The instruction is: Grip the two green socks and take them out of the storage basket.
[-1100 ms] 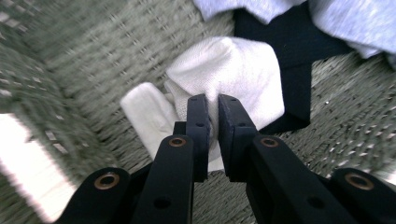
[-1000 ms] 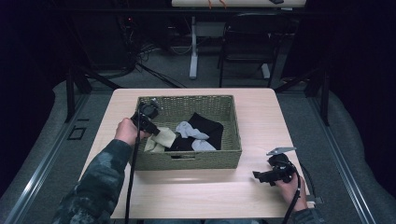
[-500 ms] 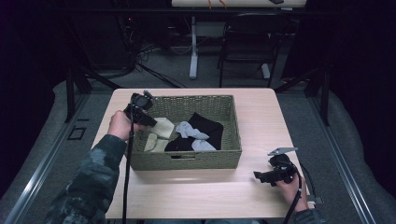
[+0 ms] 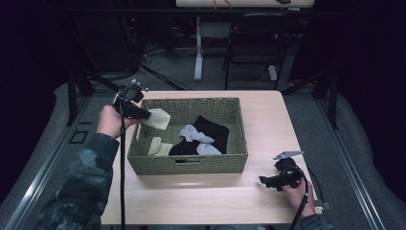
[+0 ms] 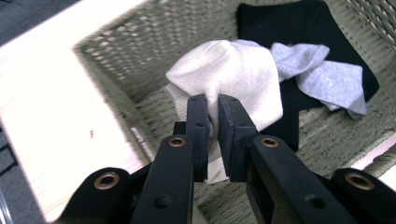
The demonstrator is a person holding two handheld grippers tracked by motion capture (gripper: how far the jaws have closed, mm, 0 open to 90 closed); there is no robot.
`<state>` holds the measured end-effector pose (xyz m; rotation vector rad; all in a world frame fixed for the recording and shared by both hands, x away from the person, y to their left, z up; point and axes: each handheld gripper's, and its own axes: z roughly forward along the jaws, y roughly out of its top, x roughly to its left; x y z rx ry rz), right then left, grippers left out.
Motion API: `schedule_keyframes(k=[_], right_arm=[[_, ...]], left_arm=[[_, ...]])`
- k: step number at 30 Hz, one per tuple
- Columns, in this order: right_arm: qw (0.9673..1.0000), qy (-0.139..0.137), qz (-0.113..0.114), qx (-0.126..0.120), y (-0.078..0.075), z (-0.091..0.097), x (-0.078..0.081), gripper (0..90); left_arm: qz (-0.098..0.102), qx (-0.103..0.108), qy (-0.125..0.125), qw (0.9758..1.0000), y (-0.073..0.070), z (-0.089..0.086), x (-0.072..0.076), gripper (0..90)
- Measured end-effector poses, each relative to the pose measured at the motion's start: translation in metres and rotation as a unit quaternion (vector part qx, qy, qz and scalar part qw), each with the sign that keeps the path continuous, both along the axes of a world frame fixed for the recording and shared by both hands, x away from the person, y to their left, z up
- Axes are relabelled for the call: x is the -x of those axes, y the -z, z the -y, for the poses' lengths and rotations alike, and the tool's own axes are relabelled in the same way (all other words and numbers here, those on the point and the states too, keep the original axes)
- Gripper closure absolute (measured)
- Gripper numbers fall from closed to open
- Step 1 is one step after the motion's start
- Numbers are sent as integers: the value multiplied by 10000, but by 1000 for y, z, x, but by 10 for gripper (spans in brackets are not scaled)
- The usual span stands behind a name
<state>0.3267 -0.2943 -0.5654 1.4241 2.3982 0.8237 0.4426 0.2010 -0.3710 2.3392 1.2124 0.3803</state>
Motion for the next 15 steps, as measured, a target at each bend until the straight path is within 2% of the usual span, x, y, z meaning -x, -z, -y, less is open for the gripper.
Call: schedule_keyframes(k=[8, 12, 15], right_arm=[[10000, 10, -24, -5, 0, 1, 1, 97], [9999, 73, 38, -60, 2, 0, 1, 97], [10000, 22, 4, 0, 1, 0, 0, 97]], left_arm=[[201, 100, -402, 9989, -11, -36, 7, 834], [282, 178, -665, 9972, -11, -56, 13, 833], [264, 201, -825, 9960, -8, -70, 16, 834]])
